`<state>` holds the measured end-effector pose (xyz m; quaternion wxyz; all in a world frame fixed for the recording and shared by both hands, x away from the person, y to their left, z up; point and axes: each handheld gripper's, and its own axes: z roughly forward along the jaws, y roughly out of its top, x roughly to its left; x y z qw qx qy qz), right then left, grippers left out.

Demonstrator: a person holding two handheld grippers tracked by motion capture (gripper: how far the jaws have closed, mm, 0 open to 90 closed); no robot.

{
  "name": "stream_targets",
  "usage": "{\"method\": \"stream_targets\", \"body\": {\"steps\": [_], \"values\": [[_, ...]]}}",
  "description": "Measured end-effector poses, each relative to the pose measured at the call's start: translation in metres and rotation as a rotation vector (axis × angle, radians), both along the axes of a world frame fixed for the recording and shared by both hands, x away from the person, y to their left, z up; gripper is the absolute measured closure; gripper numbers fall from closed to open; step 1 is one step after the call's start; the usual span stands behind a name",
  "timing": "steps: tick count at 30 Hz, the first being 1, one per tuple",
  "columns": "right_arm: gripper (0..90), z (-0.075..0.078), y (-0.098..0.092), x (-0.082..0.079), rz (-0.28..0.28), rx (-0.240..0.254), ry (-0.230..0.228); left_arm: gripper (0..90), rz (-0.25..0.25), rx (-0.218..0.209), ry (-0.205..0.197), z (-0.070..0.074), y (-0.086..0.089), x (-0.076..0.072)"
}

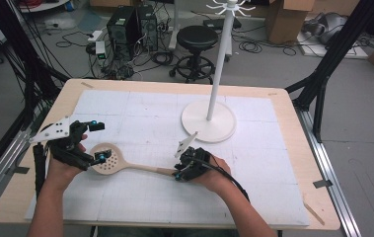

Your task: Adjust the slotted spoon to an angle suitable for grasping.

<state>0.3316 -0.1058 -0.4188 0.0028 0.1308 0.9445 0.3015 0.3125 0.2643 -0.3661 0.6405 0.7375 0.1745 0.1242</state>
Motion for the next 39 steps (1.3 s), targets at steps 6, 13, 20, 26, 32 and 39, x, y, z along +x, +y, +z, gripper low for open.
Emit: {"method": "stream_targets", "body": {"steps": [6, 13, 20, 26, 32, 39], "values": [[66.8, -0.003, 0.005, 0.008, 0.02, 0.017, -0.019, 3.4, -0.002, 0.003, 0.005, -0.001, 0.0, 0.002], [66.1, -0.005, 0.009, 0.022, -0.008, 0.041, -0.016, 3.4, -0.01, 0.009, 0.012, -0.004, -0.003, 0.004], [51.3, 0.002, 0.004, 0.022, -0.054, 0.083, -0.048, 3.4, -0.015, 0.014, 0.019, -0.005, -0.004, 0.004], [43.6, 0.04, -0.039, 0.01, -0.154, 0.252, -0.131, 3.4, -0.012, 0.006, 0.009, -0.003, -0.002, 0.003], [38.0, 0.057, -0.079, 0.001, -0.251, 0.32, -0.176, 3.4, -0.014, 0.004, 0.012, -0.003, -0.004, 0.003], [30.0, 0.058, -0.133, -0.02, -0.402, 0.457, -0.24, 3.4, -0.019, 0.006, 0.015, -0.004, -0.006, 0.003]]}}
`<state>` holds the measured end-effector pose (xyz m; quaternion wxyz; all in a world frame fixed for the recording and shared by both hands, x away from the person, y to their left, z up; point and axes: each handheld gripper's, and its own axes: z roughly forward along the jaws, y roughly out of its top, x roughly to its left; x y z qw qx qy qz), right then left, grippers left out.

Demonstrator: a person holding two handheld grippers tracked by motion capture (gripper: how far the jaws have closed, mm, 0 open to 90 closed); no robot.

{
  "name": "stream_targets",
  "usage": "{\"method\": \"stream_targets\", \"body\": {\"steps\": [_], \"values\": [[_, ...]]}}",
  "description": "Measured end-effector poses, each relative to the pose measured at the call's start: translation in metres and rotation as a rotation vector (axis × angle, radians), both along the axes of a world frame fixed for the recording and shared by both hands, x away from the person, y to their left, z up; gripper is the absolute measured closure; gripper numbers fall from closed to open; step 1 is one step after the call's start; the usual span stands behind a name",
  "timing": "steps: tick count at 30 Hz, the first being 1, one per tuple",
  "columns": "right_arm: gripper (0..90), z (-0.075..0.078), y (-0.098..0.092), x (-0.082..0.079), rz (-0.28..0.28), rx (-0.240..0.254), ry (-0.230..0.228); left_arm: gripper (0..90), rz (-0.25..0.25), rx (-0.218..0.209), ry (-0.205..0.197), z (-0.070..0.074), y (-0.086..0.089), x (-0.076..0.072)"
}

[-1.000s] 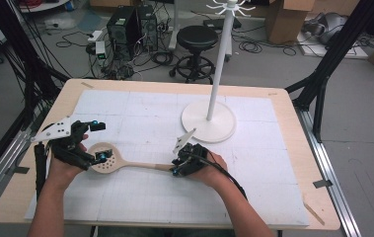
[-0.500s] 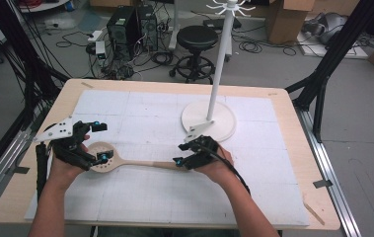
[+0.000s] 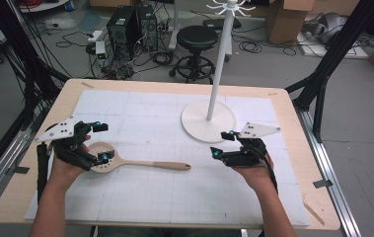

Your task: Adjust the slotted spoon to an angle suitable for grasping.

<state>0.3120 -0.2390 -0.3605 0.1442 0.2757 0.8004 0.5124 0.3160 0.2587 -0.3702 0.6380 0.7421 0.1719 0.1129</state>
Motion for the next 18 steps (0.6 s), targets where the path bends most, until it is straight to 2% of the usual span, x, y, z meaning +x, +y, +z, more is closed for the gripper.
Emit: {"method": "stream_targets", "body": {"steps": [1, 2, 5, 7, 10, 13, 18], "values": [[29.0, -0.001, -0.006, -0.003, -0.022, 0.021, -0.006, 3.4, 0.0, -0.001, 0.0, 0.0, 0.0, 0.0], [29.0, -0.001, -0.006, -0.003, -0.022, 0.021, -0.006, 3.4, 0.0, -0.001, 0.0, 0.0, 0.0, 0.0], [25.5, -0.008, -0.023, -0.009, -0.075, 0.1, -0.019, 3.4, -0.005, -0.001, 0.004, -0.001, -0.002, 0.001], [23.0, -0.009, -0.03, -0.009, -0.096, 0.105, -0.011, 3.4, -0.011, -0.005, 0.006, -0.002, -0.003, 0.002], [19.9, -0.007, -0.039, -0.007, -0.145, 0.132, -0.03, 3.4, -0.016, -0.002, 0.01, -0.004, -0.006, 0.003], [16.6, -0.006, -0.039, -0.004, -0.15, 0.148, -0.029, 3.4, -0.023, 0.023, 0.02, -0.005, -0.009, 0.002], [15.0, -0.005, -0.038, -0.002, -0.147, 0.144, -0.038, 3.4, -0.027, 0.025, 0.014, -0.004, -0.01, 0.0]]}}
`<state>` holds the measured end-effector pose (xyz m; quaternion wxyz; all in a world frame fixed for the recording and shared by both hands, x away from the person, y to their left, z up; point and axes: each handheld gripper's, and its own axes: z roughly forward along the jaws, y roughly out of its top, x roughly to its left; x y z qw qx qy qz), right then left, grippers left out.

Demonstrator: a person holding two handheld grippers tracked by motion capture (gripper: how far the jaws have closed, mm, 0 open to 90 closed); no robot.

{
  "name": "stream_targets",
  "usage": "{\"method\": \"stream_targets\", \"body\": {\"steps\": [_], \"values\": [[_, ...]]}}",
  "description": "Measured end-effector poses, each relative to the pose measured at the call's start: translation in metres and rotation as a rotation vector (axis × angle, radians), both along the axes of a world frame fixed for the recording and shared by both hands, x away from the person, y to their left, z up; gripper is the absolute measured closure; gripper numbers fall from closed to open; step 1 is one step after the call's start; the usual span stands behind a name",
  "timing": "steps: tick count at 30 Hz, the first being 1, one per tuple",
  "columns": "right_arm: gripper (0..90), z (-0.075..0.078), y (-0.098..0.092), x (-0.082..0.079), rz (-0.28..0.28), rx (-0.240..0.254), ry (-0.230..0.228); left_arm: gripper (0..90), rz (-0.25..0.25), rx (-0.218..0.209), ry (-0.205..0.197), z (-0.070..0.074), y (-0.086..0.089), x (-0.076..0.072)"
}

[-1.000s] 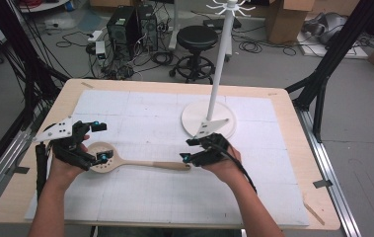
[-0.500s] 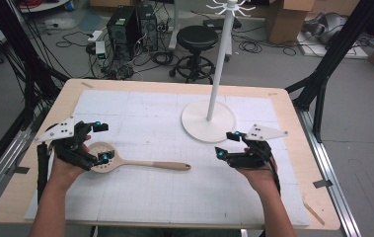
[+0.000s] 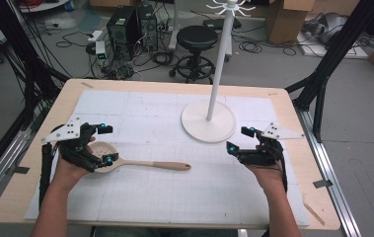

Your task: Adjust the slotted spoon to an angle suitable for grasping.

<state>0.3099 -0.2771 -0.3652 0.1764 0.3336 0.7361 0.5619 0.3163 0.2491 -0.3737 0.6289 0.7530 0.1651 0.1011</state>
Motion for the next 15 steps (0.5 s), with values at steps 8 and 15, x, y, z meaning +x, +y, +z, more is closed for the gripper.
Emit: {"method": "stream_targets", "body": {"steps": [8, 15], "values": [[14.3, 0.0015, -0.0017, -0.0005, -0.012, 0.003, -0.008, 3.4, 0.004, 0.006, -0.001, 0.0004, 0.0003, -0.001], [14.3, -0.0012, 0.0001, 0.0011, -0.008, -0.008, 0.002, 3.4, 0.004, 0.006, -0.007, 0.0023, -0.0003, -0.0027]]}}
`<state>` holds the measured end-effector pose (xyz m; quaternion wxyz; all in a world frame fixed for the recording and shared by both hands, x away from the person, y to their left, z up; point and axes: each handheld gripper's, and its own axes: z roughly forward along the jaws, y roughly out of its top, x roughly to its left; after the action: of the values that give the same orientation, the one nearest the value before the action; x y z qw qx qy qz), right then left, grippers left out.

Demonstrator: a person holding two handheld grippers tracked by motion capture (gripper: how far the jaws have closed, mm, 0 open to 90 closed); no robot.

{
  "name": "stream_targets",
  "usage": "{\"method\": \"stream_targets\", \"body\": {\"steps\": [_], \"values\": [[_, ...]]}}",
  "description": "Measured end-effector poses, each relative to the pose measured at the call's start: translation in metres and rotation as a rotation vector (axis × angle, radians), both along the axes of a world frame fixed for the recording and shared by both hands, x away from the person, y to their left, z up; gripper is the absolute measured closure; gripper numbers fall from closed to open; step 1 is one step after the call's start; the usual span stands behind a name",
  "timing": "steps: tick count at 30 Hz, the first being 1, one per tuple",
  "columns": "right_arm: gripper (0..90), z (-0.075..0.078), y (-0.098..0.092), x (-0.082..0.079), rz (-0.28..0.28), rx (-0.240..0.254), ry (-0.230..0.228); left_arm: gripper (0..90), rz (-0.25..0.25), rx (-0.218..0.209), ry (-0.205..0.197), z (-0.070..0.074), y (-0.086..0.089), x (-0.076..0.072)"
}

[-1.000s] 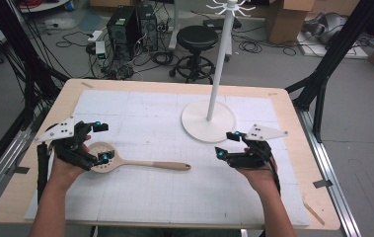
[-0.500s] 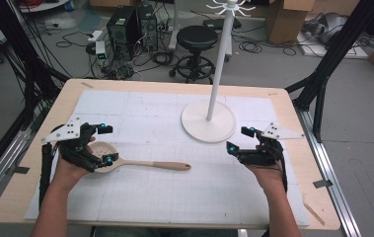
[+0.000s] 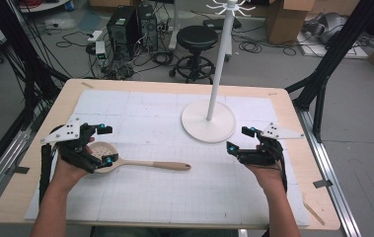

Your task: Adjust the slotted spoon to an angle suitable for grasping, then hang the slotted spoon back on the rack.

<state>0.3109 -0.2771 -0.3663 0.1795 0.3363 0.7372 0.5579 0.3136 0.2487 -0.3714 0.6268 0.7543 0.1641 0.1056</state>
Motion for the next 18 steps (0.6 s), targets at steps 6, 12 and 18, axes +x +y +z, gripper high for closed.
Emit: {"method": "stream_targets", "body": {"steps": [6, 12, 18], "values": [[14.4, 0.001, -0.002, 0.0, 0.001, 0.011, -0.004, 3.4, -0.01, 0.01, 0.008, -0.002, -0.004, 0.002], [14.4, 0.0, -0.002, 0.0, -0.003, 0.003, 0.005, 3.4, -0.011, 0.016, 0.017, -0.002, -0.003, 0.003], [14.4, -0.001, -0.001, 0.0, 0.002, -0.012, 0.013, 3.4, -0.031, 0.056, 0.031, 0.003, -0.013, 0.004]]}}
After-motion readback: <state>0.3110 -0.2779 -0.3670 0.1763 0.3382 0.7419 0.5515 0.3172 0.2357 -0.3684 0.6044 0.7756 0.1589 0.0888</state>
